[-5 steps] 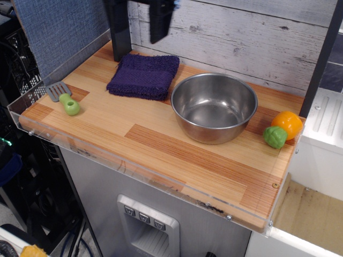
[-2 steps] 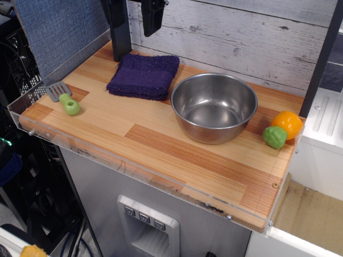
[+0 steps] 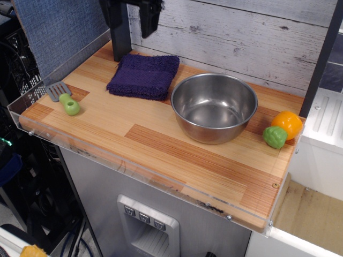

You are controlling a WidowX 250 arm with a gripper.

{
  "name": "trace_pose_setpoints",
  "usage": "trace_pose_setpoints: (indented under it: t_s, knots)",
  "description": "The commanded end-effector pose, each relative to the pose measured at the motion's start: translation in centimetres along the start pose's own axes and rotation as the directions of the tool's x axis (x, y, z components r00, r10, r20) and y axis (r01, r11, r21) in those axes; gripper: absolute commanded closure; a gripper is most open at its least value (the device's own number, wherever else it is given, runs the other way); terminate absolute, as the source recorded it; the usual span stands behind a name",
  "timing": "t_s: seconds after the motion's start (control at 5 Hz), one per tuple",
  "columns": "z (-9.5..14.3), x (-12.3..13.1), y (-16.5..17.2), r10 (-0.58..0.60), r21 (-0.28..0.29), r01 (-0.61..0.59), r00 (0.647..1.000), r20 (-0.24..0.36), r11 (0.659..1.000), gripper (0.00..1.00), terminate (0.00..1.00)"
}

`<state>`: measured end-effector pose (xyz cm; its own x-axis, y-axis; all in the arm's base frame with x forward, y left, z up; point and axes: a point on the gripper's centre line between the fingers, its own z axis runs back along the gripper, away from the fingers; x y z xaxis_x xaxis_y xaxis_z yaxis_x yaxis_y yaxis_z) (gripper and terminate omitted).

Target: Place the purple towel between the spatula and the metal pot, near the front edge of the table.

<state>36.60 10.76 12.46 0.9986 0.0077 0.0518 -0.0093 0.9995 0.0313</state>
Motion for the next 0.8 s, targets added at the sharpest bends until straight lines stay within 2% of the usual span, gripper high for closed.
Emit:
trace_pose_setpoints:
  t_s: [0.0, 0.2, 0.6]
  knots:
    - [-0.4, 1.7, 1.4, 0.021, 0.026, -0.022, 0.999, 0.034, 0.999, 0.00, 0.00]
    - [-2.0, 2.3, 1.7, 0.019, 0.029, -0.020, 0.999, 0.027, 0.999, 0.00, 0.00]
    - [-4.2, 3.2, 2.6, 0.007, 0.050, -0.010, 0.998, 0.066, 0.999, 0.00, 0.00]
